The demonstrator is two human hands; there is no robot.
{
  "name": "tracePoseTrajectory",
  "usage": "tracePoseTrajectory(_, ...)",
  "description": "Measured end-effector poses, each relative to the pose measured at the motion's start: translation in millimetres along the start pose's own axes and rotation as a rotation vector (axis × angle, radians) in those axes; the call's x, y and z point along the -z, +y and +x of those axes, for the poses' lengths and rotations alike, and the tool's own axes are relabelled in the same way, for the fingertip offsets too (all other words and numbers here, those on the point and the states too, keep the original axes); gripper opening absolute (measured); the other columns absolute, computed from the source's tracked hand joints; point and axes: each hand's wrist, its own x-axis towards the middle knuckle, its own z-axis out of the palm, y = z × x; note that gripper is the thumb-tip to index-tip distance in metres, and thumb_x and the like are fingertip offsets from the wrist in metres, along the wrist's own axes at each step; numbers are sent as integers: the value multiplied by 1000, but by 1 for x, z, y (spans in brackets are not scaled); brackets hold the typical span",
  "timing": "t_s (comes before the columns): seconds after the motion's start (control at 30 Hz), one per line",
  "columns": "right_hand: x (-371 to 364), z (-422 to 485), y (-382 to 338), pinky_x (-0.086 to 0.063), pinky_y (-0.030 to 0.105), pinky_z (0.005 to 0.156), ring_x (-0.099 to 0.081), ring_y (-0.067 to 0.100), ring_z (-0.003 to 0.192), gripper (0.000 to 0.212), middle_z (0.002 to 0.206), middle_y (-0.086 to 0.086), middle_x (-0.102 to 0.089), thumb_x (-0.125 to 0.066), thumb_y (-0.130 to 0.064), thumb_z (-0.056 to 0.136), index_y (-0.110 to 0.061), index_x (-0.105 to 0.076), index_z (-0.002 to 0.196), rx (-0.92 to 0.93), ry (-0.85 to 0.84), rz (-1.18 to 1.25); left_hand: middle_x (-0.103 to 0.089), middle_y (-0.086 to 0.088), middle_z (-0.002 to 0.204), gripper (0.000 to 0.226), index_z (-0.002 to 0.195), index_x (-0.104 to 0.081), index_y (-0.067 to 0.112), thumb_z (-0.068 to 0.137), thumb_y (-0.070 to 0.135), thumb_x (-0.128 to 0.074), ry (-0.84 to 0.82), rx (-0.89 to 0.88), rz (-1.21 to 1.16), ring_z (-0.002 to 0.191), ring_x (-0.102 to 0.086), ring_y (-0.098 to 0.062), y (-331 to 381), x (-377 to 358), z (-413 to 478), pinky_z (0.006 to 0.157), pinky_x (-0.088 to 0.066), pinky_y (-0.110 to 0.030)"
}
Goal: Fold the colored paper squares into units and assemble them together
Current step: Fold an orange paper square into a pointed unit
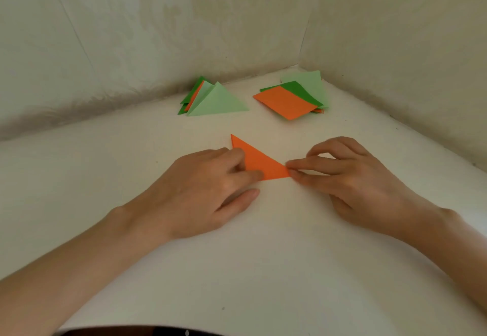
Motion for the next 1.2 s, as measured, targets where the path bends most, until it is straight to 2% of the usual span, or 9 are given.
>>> tracePoseTrajectory(0.07,3,-5,2,-32,34,88,-47,24,99,52,113,-1,-68,-27,-2,77,-8,-72,103,-15,28,6,-56,0,90,44,114,-66,23,95,45,-33,-24,-19,3,73,-57,-18,-1,-2,0,57,-47,-27)
tracePoseTrajectory(0.13,6,-1,1,-33,35,87,-47,25,100,50,111,1,-69,-30,-2,75,-9,-73,99,-41,62,15,-56,1,94,42,114,-66,24,95,44,-34,-31,-11,-6,74,-57,-17,-1,-3,1,57,-45,-25)
tracePoseTrajectory(0.3,-6,24,-6,-37,36,83,-44,25,101,56,109,6,-64,-29,-6,73,-15,-69,111,-49,25,10,-58,4,106,42,116,-65,27,93,45,-35,-20,12,-62,83,-60,-14,0,-4,-5,59,-52,-29)
tracePoseTrajectory(0.4,-18,34,-5,-43,36,78,-44,24,98,58,105,5,-62,-27,-8,72,-16,-69,112,-83,23,42,-58,8,107,43,119,-64,28,92,45,-36,-31,26,-96,86,-60,-12,0,-4,-4,60,-53,-28)
tracePoseTrajectory(0.6,-33,73,7,-40,38,75,-36,20,93,56,101,6,-61,-26,-15,77,-20,-71,109,-124,29,135,-58,9,104,44,118,-65,27,92,46,-36,-34,39,-124,85,-60,-11,0,-2,-3,59,-53,-32)
tracePoseTrajectory(0.7,-37,91,10,-39,42,76,-34,20,94,57,101,8,-61,-23,-19,78,-21,-73,105,-143,17,164,-61,6,102,44,114,-68,22,91,45,-37,-21,39,-126,82,-61,-13,3,-2,-3,64,-46,-24)
tracePoseTrajectory(0.83,-28,75,5,-41,39,73,-37,22,94,56,101,9,-62,-27,-14,74,-18,-72,106,-104,28,88,-59,7,105,44,116,-66,26,90,47,-38,-29,49,-77,82,-61,-13,3,-2,-4,57,-53,-28)
tracePoseTrajectory(1.03,-3,4,1,-30,33,87,-42,28,106,69,121,10,-57,-25,-3,70,-16,-58,128,-187,-10,-37,-59,7,104,41,113,-67,27,89,46,-40,-6,28,-56,84,-61,-13,0,-5,-4,56,-53,-28)
tracePoseTrajectory(1.2,-5,-4,-12,-32,33,90,-44,26,106,62,115,4,-62,-27,-4,71,-13,-63,120,-142,-11,12,-60,8,112,36,112,-68,31,89,42,-43,31,44,-126,93,-59,-8,-3,-8,-4,65,-54,-26)
